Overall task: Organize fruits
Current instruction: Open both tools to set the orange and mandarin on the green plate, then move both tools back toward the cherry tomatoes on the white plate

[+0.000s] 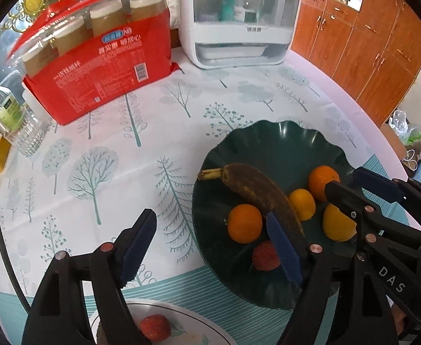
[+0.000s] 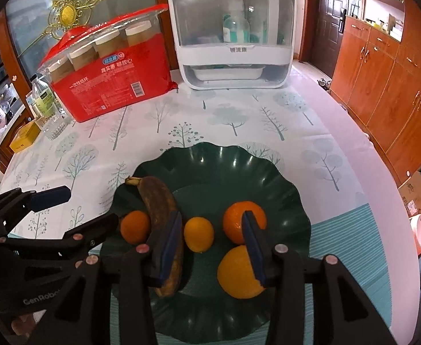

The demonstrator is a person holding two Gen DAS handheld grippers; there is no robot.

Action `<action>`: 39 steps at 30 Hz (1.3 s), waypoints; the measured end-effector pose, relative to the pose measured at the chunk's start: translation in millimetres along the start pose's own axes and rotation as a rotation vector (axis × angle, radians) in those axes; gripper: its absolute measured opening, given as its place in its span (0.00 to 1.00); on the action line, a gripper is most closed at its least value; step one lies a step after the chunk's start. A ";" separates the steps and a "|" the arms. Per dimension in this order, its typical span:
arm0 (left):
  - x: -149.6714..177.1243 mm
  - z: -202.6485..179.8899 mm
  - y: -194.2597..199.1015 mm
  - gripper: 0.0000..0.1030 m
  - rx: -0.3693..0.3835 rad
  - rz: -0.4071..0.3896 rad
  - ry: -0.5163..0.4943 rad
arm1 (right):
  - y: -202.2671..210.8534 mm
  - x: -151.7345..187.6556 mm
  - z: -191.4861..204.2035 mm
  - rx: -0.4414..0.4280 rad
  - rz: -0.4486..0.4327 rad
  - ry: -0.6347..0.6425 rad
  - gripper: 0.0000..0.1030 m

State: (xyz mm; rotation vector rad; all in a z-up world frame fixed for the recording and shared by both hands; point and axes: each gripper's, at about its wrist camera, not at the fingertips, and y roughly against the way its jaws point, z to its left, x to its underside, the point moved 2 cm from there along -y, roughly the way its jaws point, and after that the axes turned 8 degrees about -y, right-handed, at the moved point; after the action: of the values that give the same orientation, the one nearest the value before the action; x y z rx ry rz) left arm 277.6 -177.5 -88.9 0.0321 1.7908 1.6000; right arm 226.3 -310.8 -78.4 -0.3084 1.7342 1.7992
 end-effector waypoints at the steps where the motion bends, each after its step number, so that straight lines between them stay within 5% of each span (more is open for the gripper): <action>1: -0.2 0.6 2.9 0.78 -0.002 -0.005 0.002 | 1.9 -0.2 0.5 -0.001 -0.003 0.001 0.43; 20: 32.7 -0.6 45.5 0.99 -0.044 -0.026 0.038 | 38.7 19.7 4.2 -0.007 -0.022 0.009 0.43; 39: 105.6 -27.1 100.6 0.99 -0.040 -0.015 0.065 | 86.1 88.3 2.1 -0.051 0.023 0.007 0.43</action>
State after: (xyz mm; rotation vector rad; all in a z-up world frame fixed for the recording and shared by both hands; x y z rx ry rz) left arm 142.2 -128.5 -53.5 -0.0516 1.8032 1.6430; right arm 108.5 -281.3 -57.1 -0.3175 1.7049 1.8628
